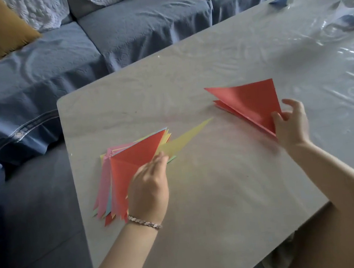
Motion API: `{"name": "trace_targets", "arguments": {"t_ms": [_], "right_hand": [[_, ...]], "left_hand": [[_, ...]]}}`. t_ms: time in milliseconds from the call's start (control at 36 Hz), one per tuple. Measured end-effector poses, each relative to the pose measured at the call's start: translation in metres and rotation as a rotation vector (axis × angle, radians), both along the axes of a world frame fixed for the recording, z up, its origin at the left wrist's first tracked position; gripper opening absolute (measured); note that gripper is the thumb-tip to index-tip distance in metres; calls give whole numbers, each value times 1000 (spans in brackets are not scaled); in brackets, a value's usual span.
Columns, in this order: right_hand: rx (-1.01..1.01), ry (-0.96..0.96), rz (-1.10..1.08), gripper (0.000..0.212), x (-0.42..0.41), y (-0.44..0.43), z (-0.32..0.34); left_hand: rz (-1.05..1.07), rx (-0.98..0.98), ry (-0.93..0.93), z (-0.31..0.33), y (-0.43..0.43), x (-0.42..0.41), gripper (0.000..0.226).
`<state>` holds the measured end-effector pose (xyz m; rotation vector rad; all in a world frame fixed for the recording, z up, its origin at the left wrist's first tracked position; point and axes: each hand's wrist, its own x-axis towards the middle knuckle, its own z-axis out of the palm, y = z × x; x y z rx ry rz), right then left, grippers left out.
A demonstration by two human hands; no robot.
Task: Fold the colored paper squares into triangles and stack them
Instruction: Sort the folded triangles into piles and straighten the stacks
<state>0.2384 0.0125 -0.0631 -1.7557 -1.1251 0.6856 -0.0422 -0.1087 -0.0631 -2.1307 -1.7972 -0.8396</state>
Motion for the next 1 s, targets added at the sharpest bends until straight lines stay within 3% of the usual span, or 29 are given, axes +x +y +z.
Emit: {"name": "trace_targets", "arguments": {"t_ms": [250, 389, 472, 556, 639, 722, 1000], "right_hand": [[-217, -533, 165, 30, 8, 9, -13], [132, -520, 321, 22, -14, -26, -4], [271, -538, 564, 23, -29, -57, -4], [165, -625, 850, 34, -46, -87, -18], [72, -715, 1064, 62, -59, -103, -37], [50, -883, 1066, 67, -69, -109, -47], [17, -1011, 917, 71, -62, -123, -49]], "left_hand": [[-154, -130, -1, -11, -4, 26, 39], [-308, -169, 106, -25, 1, 36, 40], [-379, -252, 190, -39, 6, 34, 41], [-351, -319, 182, -49, 9, 31, 42], [-289, -366, 110, -50, 7, 34, 42], [-241, -434, 76, -53, -2, 37, 43], [-154, -698, 185, -53, -30, 26, 61]]}}
